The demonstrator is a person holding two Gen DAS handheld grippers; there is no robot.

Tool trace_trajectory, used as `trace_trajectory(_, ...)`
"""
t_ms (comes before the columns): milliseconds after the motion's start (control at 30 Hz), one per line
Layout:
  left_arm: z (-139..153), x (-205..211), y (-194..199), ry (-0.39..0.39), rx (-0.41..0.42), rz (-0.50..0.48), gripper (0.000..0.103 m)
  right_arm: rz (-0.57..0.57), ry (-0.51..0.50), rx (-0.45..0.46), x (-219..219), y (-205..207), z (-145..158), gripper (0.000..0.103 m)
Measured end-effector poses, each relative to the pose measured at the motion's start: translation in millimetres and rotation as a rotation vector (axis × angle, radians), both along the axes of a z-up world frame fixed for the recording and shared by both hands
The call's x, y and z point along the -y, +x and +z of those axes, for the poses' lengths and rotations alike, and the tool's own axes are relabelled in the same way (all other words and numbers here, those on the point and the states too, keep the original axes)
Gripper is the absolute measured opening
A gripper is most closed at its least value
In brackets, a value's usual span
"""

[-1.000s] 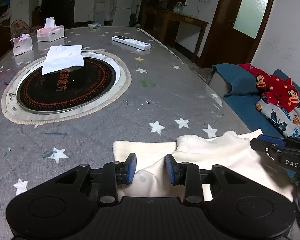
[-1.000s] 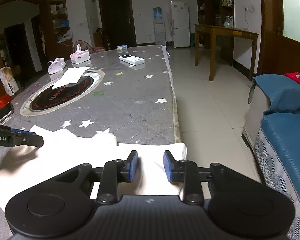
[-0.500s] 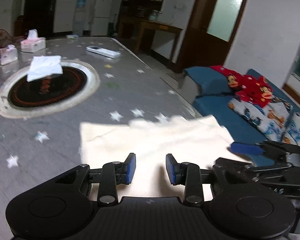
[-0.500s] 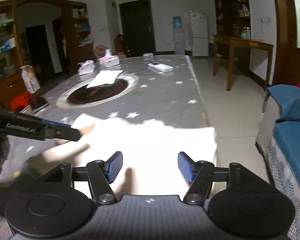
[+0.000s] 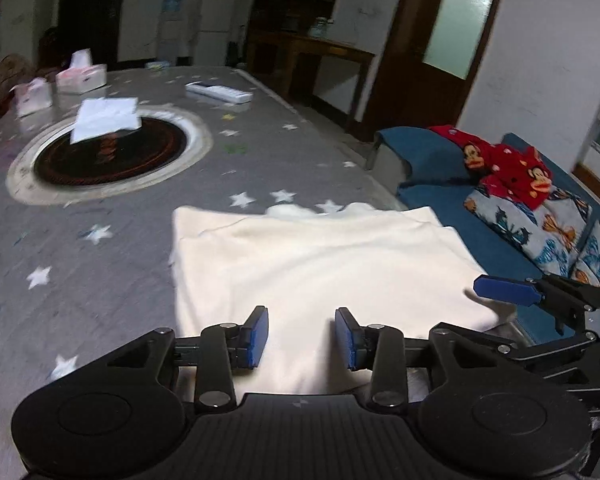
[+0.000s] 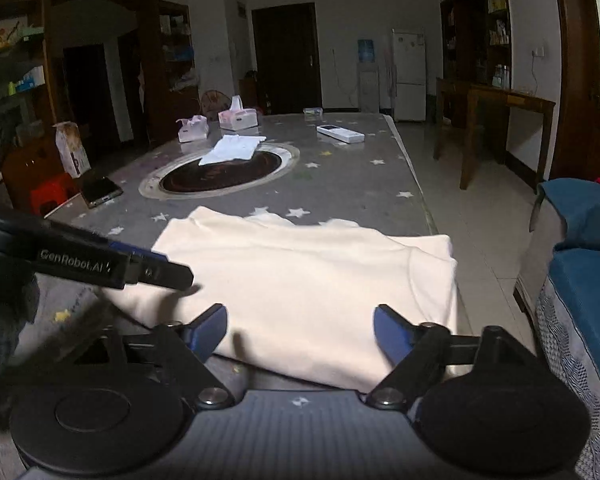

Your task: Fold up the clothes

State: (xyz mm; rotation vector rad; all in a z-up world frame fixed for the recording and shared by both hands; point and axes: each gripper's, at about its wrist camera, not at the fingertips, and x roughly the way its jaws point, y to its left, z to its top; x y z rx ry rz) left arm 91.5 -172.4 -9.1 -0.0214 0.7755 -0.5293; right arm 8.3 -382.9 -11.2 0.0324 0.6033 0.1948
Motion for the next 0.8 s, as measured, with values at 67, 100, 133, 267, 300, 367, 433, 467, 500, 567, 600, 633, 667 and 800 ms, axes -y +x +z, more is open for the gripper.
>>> trace_trajectory(67,-0.2,-7.4,-4.2,-0.006,-0.003,0.019,0.04,0.006,-0.008,-0.01,-5.6,2.9,-3.9,0.088)
trace_trajectory(100,0.4,-11.2,-7.0,-0.01,-0.003,0.028,0.041,0.005,-0.015,-0.014,-7.7,3.6,-5.7,0.091)
trace_trajectory(133,1.6,-13.9,-9.8,-0.013,-0.001,0.034,0.042,0.003,-0.022,-0.018,-9.8,4.3,-7.4,0.092)
trace_trajectory(267,6.6,-25.9,-20.0,-0.037,-0.005,0.063,0.048,-0.012,-0.024,-0.032,-14.5,6.5,-12.6,0.103)
trace_trajectory(300,7.2,-28.7,-22.5,-0.039,-0.004,0.068,0.05,-0.017,-0.025,-0.031,-15.7,6.4,-13.5,0.103)
trace_trajectory(367,7.7,-33.3,-27.2,-0.041,-0.005,0.08,0.054,-0.022,-0.037,-0.033,-17.6,6.7,-14.9,0.103)
trace_trajectory(433,6.9,-37.2,-31.5,-0.04,-0.012,0.092,0.057,-0.028,-0.049,-0.035,-19.4,7.2,-16.2,0.103)
trace_trajectory(467,6.2,-39.2,-33.6,-0.04,-0.017,0.097,0.059,-0.03,-0.055,-0.036,-20.3,7.4,-16.9,0.103)
trace_trajectory(500,5.5,-41.2,-35.6,-0.039,-0.023,0.103,0.059,-0.033,-0.061,-0.037,-21.2,7.6,-17.5,0.103)
trace_trajectory(567,3.8,-44.7,-39.8,-0.037,-0.032,0.112,0.061,-0.035,-0.075,-0.043,-23.2,8.8,-18.9,0.103)
trace_trajectory(600,2.7,-46.4,-42.6,-0.038,-0.034,0.113,0.062,-0.036,-0.087,-0.045,-24.8,9.1,-19.6,0.103)
trace_trajectory(633,1.6,-48.0,-45.5,-0.038,-0.037,0.115,0.064,-0.036,-0.1,-0.046,-26.6,9.4,-20.3,0.103)
trace_trajectory(667,0.7,-49.4,-48.2,-0.037,-0.04,0.119,0.067,-0.037,-0.113,-0.048,-28.4,9.7,-21.0,0.103)
trace_trajectory(800,-2.5,-54.6,-56.3,-0.033,-0.053,0.129,0.07,-0.037,-0.136,-0.049,-31.5,10.1,-22.2,0.103)
